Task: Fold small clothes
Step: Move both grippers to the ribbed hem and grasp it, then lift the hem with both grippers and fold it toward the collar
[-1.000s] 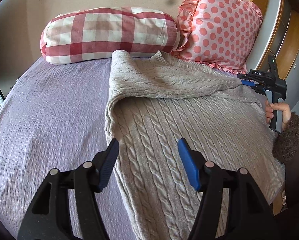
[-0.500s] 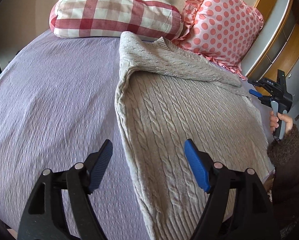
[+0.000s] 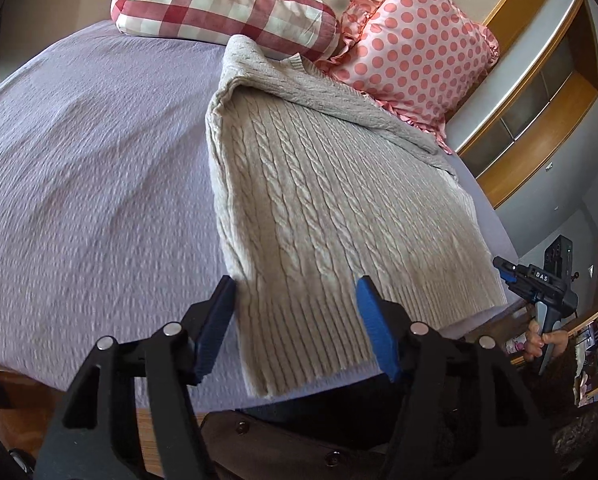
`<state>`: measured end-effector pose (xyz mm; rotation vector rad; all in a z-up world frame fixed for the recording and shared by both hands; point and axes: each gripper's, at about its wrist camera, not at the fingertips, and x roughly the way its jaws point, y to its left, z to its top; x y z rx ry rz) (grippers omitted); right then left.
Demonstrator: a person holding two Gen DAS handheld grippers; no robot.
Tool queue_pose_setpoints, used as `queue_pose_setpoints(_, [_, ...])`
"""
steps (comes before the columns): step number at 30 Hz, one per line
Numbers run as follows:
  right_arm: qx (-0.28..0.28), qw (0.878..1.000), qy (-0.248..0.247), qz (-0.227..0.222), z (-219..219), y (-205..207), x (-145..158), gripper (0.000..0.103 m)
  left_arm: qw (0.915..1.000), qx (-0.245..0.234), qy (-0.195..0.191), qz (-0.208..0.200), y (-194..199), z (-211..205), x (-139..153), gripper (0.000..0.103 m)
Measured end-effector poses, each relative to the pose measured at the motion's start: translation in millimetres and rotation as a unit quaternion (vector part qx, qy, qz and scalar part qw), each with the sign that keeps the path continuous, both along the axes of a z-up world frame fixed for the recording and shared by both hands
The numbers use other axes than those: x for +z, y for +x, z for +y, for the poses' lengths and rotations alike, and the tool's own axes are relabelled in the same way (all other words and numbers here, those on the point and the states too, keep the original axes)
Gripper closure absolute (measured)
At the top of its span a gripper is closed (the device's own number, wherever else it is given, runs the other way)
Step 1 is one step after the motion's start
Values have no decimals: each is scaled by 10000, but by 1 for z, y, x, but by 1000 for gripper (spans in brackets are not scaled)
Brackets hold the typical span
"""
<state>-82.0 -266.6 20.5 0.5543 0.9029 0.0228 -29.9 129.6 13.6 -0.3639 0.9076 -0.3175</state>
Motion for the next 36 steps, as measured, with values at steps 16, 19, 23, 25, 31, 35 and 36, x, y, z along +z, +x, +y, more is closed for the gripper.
queue_pose_setpoints(16, [-311,9681,1087,-2238,-38,64,94,95,9940,274,-864,-618,99,34,71,93])
queue_pose_setpoints(19, [-546,9705,1022,-2113,-58,137,95,95,9943,583,-663,-605,178,37,84,93])
queue_pose_setpoints(23, [-1127,9797,789,-1460,-86,241,64,95,9931,1072,-430,-203,284,36,67,93])
queue_pose_setpoints(25, [-1490,9819,521,-1044,-97,279,41,95,9911,1295,-298,71,326,30,48,93])
queue_pose_setpoints(31, [-1700,9797,1064,-12,-116,330,4,85,9871,1421,-539,497,368,37,21,83])
queue_pose_setpoints(35, [-1454,9799,1235,-584,-114,311,29,54,9895,1419,-286,20,337,54,48,38])
queue_pose_setpoints(36, [-1519,9814,959,-677,-110,302,36,36,9898,1386,-327,-7,327,59,50,37])
